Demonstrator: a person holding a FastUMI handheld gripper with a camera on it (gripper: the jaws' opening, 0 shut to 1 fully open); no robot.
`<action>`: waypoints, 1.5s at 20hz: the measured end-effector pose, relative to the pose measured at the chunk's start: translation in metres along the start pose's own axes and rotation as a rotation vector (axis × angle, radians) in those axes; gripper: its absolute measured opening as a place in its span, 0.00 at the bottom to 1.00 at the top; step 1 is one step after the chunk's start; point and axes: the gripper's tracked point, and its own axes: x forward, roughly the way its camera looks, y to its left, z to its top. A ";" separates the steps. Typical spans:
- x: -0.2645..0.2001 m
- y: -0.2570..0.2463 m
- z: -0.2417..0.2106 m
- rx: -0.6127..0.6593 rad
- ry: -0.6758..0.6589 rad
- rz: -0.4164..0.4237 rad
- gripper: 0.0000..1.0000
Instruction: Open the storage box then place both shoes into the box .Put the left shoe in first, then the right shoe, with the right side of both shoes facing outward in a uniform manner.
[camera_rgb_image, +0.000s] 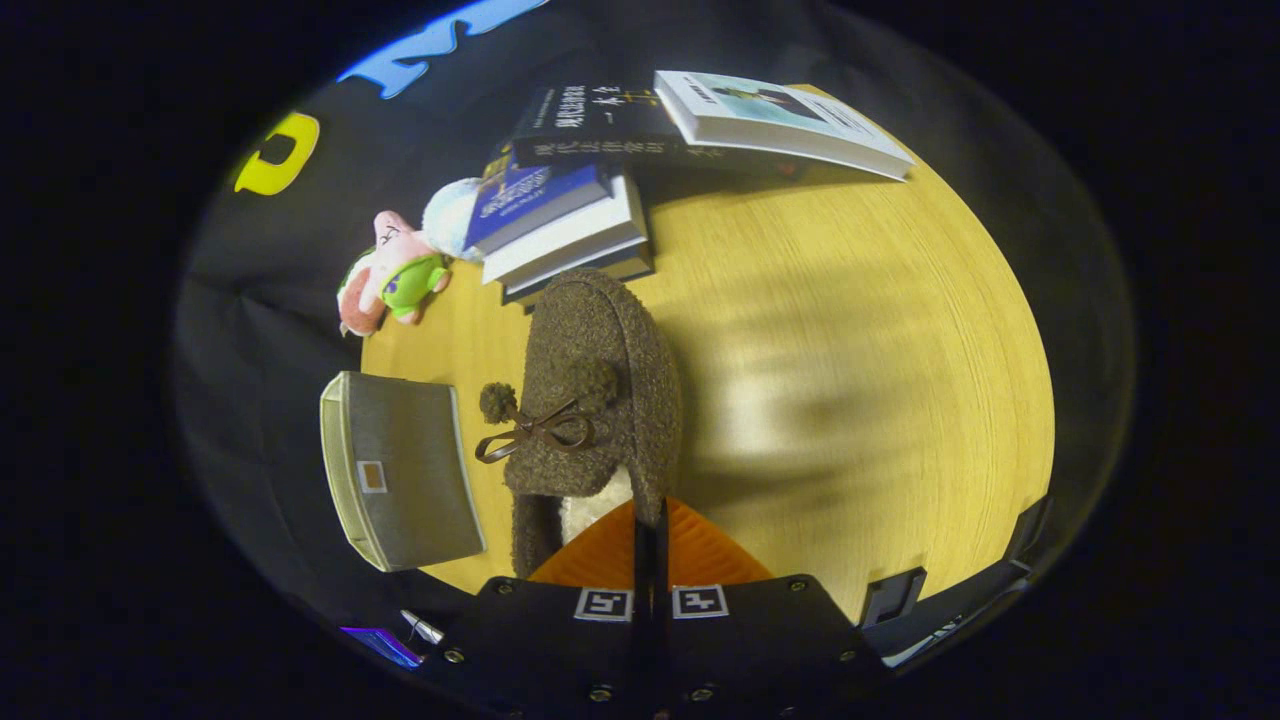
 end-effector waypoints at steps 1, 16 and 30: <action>-0.006 0.016 0.003 -0.025 -0.014 0.009 0.00; -0.005 0.260 -0.012 -0.275 -0.008 0.230 0.00; 0.088 0.321 -0.064 -0.243 0.054 0.030 0.01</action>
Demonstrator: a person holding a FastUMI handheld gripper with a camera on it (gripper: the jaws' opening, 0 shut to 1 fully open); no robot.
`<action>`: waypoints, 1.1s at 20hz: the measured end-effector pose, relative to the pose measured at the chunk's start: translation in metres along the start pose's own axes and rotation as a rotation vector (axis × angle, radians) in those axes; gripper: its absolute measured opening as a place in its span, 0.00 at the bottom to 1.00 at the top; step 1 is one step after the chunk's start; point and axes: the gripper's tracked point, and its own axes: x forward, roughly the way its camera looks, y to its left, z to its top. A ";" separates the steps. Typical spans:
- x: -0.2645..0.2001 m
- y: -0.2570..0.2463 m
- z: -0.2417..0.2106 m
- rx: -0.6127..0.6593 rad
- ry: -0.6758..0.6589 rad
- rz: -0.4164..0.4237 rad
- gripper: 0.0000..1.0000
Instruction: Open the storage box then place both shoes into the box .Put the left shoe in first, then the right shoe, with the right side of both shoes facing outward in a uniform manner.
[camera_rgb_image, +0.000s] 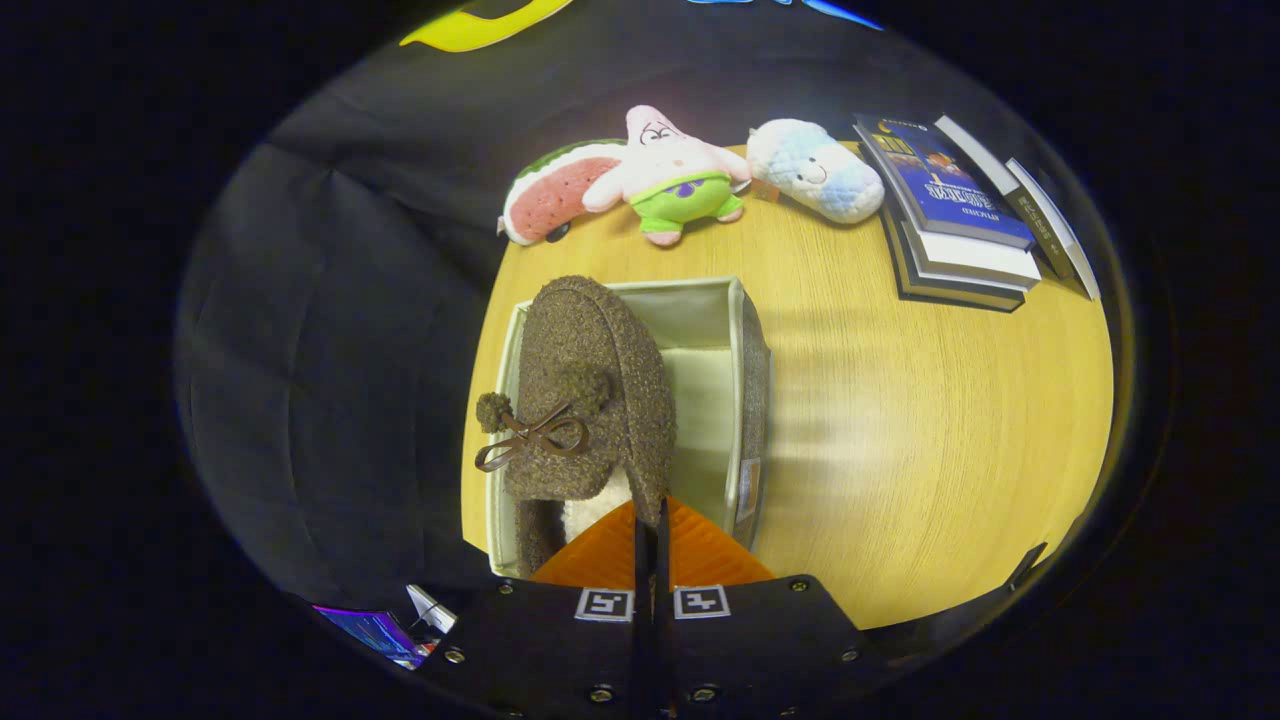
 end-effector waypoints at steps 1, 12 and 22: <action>0.008 -0.005 0.000 0.016 -0.005 -0.036 0.01; 0.066 -0.017 -0.006 -0.013 0.034 -0.283 0.04; 0.015 0.003 0.026 -0.185 -0.152 -0.202 0.42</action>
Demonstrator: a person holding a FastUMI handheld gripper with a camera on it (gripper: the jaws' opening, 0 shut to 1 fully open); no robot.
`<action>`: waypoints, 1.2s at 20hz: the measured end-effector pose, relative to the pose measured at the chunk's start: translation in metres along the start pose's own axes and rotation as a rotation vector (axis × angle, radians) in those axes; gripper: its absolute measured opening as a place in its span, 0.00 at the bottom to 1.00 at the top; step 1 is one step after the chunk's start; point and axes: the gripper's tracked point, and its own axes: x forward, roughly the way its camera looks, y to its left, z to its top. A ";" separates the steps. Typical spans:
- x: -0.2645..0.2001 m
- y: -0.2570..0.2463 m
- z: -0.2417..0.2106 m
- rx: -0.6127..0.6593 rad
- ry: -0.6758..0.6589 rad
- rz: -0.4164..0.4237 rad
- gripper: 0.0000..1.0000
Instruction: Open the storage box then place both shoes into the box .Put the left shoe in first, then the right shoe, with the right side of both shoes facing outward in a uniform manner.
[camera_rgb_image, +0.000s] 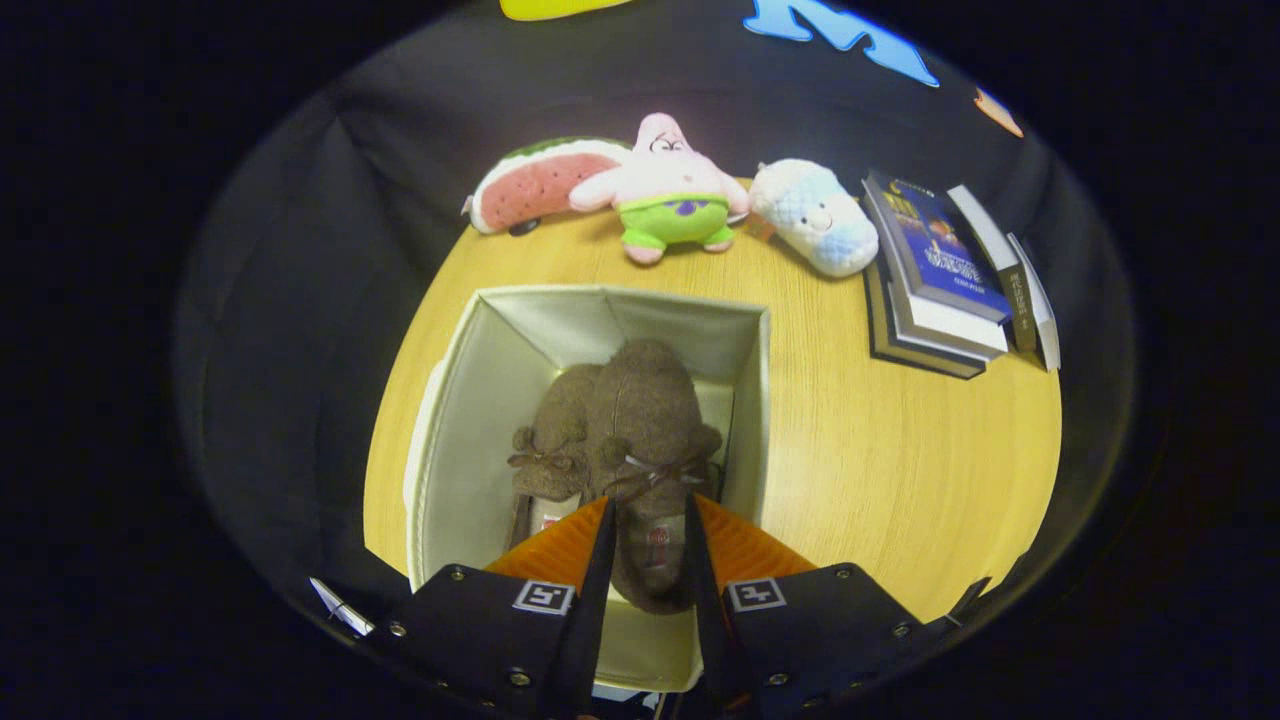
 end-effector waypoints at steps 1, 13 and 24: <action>-0.009 -0.007 0.005 -0.011 -0.030 0.004 0.42; -0.140 -0.123 0.076 0.033 -0.560 -0.059 0.41; -0.263 -0.193 0.080 -0.057 -1.091 -0.134 0.60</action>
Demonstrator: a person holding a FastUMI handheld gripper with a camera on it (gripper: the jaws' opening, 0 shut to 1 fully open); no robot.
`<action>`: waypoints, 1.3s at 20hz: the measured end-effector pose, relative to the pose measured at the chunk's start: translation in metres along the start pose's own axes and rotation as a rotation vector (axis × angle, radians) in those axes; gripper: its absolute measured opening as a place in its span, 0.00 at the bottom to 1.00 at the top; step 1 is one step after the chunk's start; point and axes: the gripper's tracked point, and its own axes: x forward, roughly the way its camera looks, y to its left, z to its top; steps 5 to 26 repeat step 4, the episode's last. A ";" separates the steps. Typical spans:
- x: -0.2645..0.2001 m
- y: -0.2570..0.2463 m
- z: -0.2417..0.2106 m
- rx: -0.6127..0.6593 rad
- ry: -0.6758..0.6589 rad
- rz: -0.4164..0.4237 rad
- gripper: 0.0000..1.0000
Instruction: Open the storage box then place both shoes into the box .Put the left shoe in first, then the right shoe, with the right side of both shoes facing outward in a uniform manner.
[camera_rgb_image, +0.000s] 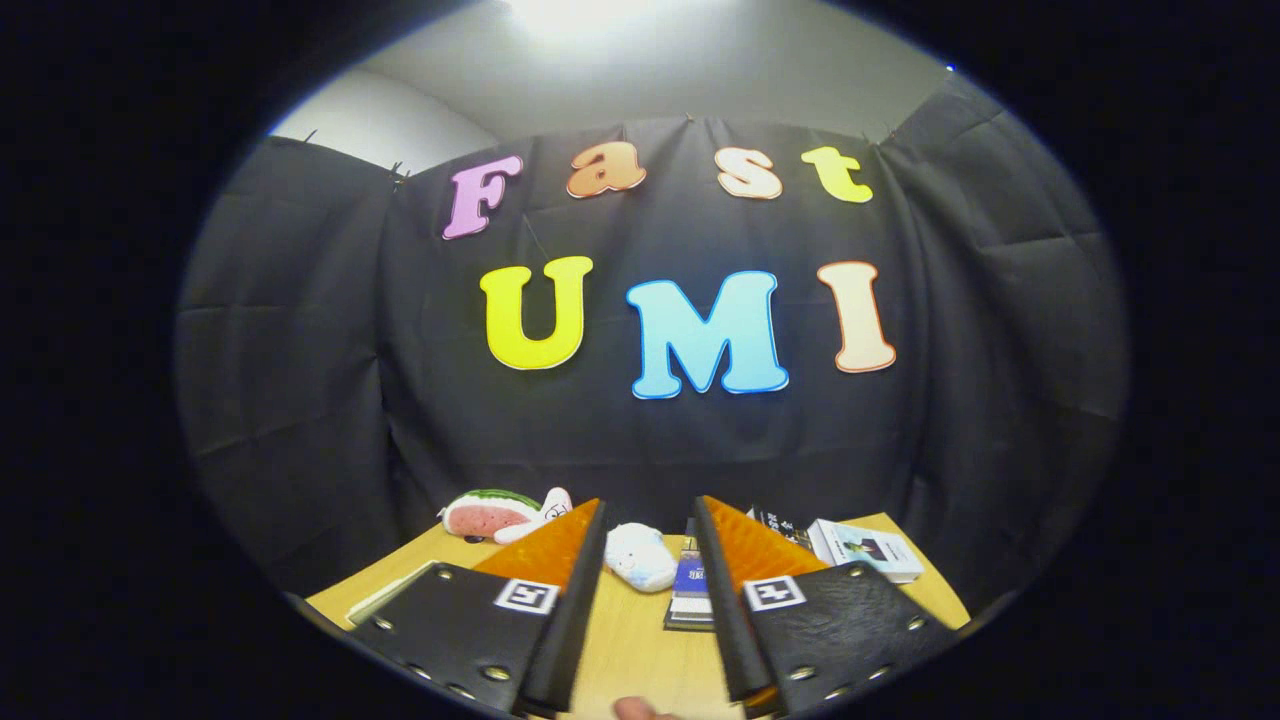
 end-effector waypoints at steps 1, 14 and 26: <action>-0.005 -0.012 0.000 -0.013 -0.024 -0.042 0.78; -0.034 -0.004 -0.007 -0.010 -0.081 0.029 0.98; -0.034 -0.004 -0.007 -0.010 -0.081 0.029 0.98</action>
